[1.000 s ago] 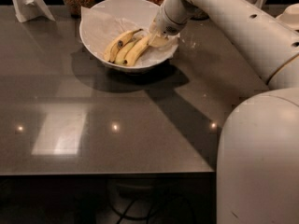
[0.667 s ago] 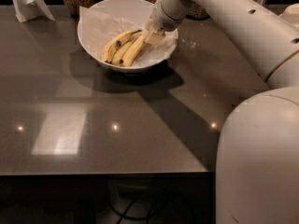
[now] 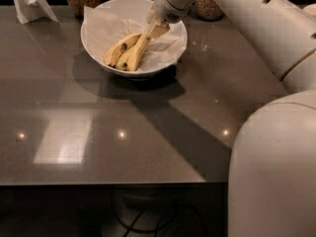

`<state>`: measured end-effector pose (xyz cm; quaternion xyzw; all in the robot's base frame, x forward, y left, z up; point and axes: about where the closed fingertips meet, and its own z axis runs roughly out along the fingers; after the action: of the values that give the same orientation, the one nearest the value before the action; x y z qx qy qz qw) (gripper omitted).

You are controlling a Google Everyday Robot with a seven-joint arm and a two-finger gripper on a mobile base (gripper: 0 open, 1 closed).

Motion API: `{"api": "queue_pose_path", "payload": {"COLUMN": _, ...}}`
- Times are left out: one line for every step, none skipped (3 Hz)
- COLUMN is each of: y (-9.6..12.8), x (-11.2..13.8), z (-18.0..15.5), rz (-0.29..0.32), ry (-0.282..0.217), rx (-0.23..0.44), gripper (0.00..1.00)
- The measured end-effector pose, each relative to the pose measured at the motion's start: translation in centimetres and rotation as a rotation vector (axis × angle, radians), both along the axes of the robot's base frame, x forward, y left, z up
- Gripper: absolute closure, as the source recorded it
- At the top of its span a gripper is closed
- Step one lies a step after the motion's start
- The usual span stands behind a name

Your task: Pick banana from white bowl

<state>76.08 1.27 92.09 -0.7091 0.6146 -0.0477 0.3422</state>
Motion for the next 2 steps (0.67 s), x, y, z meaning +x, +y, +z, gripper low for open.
{"api": "queue_pose_path", "payload": {"y": -0.6, "x": -1.1, "z": 2.5, "rz": -0.004, "ry": -0.035, "rx": -0.018, "gripper": 1.0}}
{"api": "queue_pose_path", "payload": {"y": -1.7, "x": -2.7, "z": 5.4, "rz": -0.028, "ry": -0.082, "rx": -0.043, "gripper": 1.0}}
